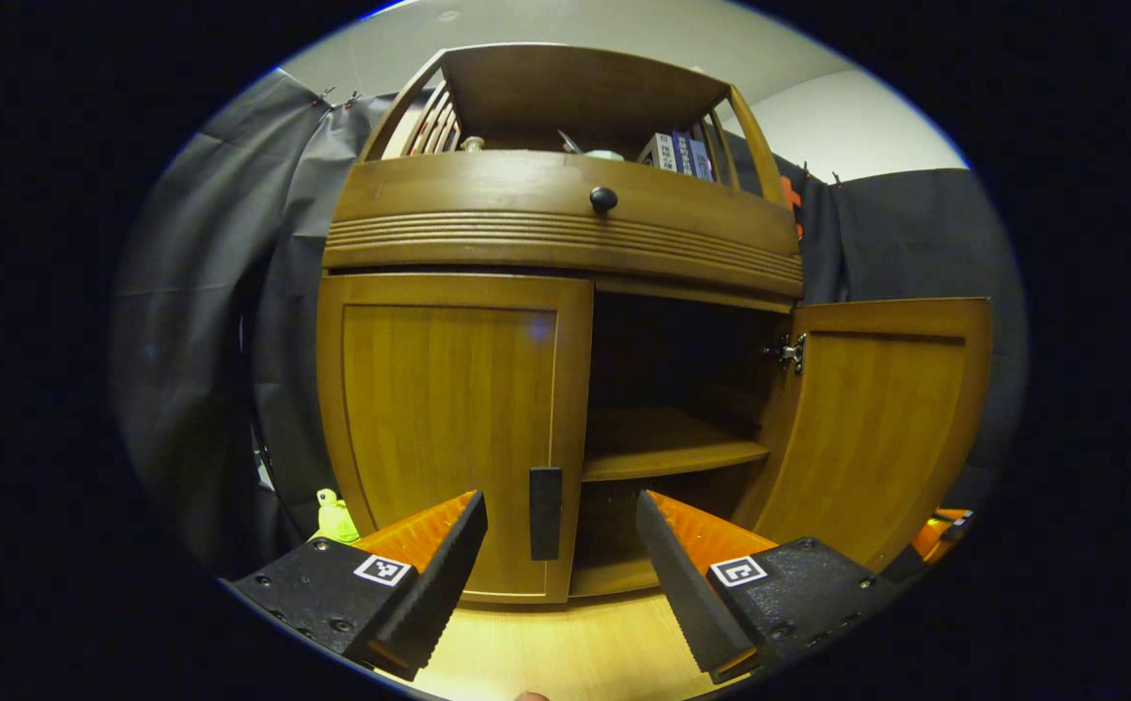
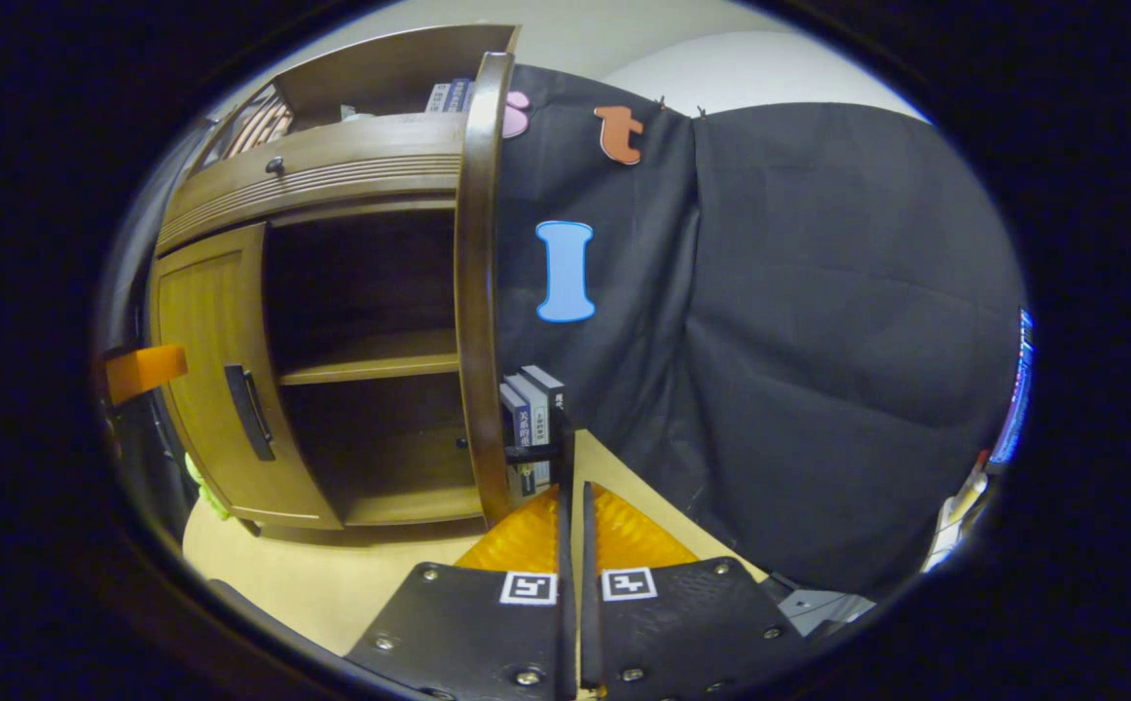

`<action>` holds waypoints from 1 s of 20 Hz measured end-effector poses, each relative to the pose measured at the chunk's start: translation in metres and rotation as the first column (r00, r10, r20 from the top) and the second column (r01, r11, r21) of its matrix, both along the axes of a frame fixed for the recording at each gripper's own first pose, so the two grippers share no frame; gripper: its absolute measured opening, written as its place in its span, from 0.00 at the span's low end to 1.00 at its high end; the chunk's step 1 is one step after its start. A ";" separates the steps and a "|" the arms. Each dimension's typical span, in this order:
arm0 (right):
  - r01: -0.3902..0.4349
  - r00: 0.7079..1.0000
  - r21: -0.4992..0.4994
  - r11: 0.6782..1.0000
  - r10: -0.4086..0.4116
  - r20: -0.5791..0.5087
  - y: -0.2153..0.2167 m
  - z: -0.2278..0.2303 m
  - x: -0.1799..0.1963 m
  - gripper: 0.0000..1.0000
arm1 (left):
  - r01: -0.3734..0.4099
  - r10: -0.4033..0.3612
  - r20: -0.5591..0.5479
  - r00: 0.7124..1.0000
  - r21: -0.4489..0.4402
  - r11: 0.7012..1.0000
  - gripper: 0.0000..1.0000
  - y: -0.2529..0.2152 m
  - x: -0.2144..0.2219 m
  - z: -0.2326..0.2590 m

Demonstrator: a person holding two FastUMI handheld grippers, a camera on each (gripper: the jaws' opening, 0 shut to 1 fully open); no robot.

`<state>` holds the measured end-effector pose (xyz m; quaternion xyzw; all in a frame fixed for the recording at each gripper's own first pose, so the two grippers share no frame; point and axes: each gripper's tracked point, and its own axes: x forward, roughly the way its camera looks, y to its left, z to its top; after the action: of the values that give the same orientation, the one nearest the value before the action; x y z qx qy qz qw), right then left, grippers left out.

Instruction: Open the right door of the double-door shoe cabinet with the right hand, and open the left door with the left hand.

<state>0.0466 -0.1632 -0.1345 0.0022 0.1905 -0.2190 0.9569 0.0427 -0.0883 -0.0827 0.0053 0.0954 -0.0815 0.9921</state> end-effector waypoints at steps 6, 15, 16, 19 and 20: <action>0.030 1.000 -0.036 0.999 -0.030 0.003 -0.023 0.007 -0.008 0.03 | -0.036 0.035 -0.087 0.996 -0.002 0.999 0.96 0.001 0.045 -0.047; 0.028 1.000 -0.059 0.998 -0.028 0.003 -0.033 0.010 -0.012 0.02 | -0.095 0.101 -0.142 0.985 0.048 0.994 0.72 0.013 0.105 -0.095; 0.029 1.000 -0.051 0.998 -0.029 0.004 -0.034 0.010 -0.011 0.02 | -0.095 0.102 -0.146 0.984 0.053 0.994 0.72 0.013 0.107 -0.097; 0.049 0.999 -0.044 0.998 -0.049 0.004 -0.043 0.008 -0.013 0.02 | -0.090 0.097 -0.139 0.985 0.062 0.994 0.56 0.009 0.115 -0.101; 0.055 0.998 -0.043 0.998 -0.055 0.004 -0.045 0.008 -0.015 0.02 | -0.095 0.102 -0.130 0.986 0.064 0.993 0.52 0.010 0.117 -0.099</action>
<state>0.0317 -0.2084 -0.1262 -0.0127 0.1845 -0.2492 0.9506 0.1593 -0.0786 -0.1820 0.0237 0.1636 -0.0299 0.9858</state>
